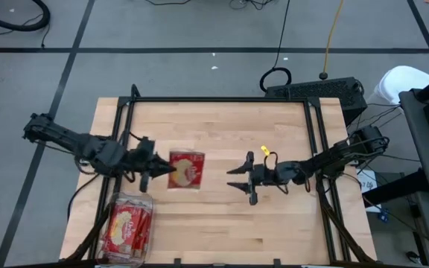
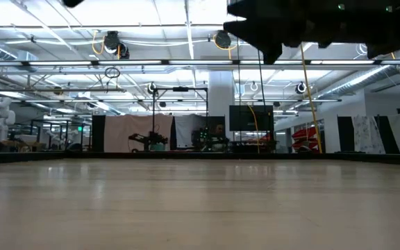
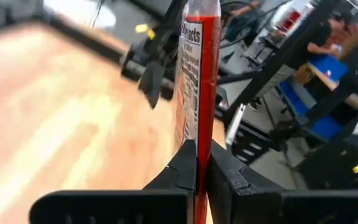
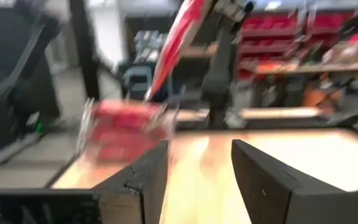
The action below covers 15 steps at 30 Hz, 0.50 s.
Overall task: Sort popcorn bags into baskets
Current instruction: Put the popcorn bag into the transparent bin
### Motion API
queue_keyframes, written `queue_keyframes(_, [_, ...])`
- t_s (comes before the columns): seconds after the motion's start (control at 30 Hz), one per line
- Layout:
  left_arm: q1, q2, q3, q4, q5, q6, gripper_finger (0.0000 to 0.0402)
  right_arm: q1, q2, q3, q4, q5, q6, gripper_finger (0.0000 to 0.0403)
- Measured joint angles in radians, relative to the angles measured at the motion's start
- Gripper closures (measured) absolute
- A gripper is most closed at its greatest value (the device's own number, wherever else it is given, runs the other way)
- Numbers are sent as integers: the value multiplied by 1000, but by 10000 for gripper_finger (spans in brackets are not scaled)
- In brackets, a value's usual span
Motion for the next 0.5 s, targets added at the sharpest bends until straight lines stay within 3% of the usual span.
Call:
queue_keyframes(0.27, [-165, -43, 0, -157, -21, -321, 384, 56, 0, 0, -186, -73, 47, 271])
queue_keyframes(0.4, [-284, -42, 0, -221, -22, -523, 384, 101, 0, 0, -209, -73, 31, 284])
queue_keyframes(0.5, [-401, -36, 0, -236, -82, -665, 384, 130, 0, 0, -221, -72, -3, 289])
